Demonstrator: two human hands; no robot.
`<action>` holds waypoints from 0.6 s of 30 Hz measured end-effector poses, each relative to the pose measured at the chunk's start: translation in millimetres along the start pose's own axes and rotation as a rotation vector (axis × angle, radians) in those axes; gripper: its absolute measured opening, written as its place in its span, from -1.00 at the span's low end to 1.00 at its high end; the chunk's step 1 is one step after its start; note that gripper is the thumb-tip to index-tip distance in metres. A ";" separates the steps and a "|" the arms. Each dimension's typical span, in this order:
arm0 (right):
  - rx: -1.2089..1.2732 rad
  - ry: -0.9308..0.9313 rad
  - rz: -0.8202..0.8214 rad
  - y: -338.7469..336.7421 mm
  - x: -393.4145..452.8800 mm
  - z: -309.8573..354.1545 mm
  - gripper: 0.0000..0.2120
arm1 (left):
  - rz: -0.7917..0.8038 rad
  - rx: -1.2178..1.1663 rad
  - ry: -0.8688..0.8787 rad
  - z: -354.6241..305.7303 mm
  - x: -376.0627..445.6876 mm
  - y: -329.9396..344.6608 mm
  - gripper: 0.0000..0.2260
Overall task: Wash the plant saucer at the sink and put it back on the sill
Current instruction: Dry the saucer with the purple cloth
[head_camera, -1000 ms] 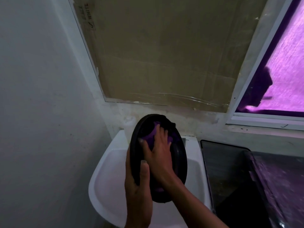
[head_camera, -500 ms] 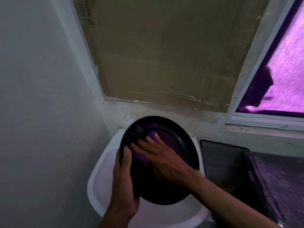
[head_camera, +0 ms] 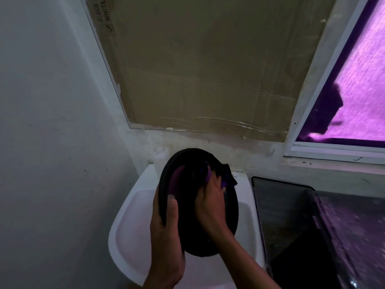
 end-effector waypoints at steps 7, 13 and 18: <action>0.065 -0.119 0.081 2.2 -0.3 19.2 -0.51 | 0.078 0.001 -0.049 1.0 9.5 -6.4 -0.54; -0.131 -0.483 0.445 -12.8 -6.0 25.4 -0.53 | 0.085 -0.139 -0.179 1.3 27.7 -14.7 -0.52; -0.216 -0.581 0.708 -38.9 -16.5 27.3 -0.50 | 0.057 -0.269 -0.306 5.4 34.6 -19.9 -0.45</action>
Point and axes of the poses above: each hand's wrist, its own x-axis towards the middle knuckle, its own y-axis out of the palm, z = x × y, the point moved 1 cm from there along x, towards the middle knuckle, and after that the axes turned 6 degrees about y, right-handed, at the moved point
